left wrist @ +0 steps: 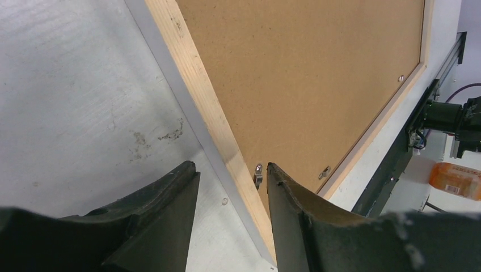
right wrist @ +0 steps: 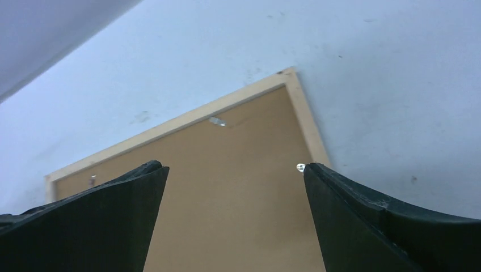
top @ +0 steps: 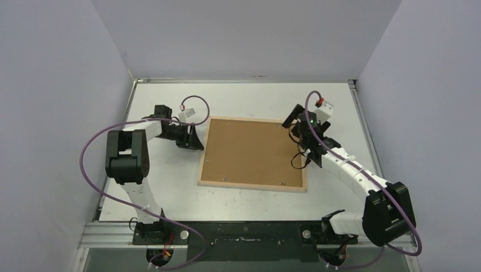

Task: Put the photo into the frame
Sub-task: Move the photo frame to the center of the board, then adjust the photo frame at the center of the board.

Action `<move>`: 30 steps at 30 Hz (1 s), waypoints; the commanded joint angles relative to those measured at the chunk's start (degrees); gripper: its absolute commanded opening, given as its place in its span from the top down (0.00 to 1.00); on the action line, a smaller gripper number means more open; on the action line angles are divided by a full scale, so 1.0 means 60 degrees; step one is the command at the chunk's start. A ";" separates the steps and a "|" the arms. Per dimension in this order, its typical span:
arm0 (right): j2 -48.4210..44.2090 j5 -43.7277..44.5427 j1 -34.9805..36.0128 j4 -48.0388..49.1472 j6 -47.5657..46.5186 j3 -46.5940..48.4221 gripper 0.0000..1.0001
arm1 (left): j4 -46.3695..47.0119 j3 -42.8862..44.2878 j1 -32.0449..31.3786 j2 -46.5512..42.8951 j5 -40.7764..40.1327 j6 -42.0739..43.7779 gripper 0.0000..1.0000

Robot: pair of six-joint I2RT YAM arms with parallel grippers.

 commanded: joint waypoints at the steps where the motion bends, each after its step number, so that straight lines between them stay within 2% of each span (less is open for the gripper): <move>1: 0.0493 -0.1632 -0.1417 -0.0871 -0.0525 -0.0197 0.02 | 0.0655 0.0231 -0.0031 0.0044 -0.0124 -0.0267 0.54; 10: 0.2162 -0.2770 -0.2629 0.0079 -0.0955 -0.0002 0.00 | 0.0614 0.0243 -0.0031 0.0006 -0.0945 0.0217 0.52; 14: 0.2841 -0.3257 -0.2937 0.0473 -0.1091 0.0274 0.00 | 0.0311 0.0409 -0.0031 0.0032 -0.1457 0.0875 0.52; 19: 0.3848 -0.4552 -0.3333 0.1230 -0.0878 0.0477 0.00 | 0.0136 0.0329 -0.0031 0.0108 -0.1828 0.1801 0.52; 30: 0.5143 -0.5585 -0.3363 0.1689 -0.0267 0.1773 0.03 | -0.0313 0.0011 -0.0654 0.0223 -0.1732 0.2817 0.54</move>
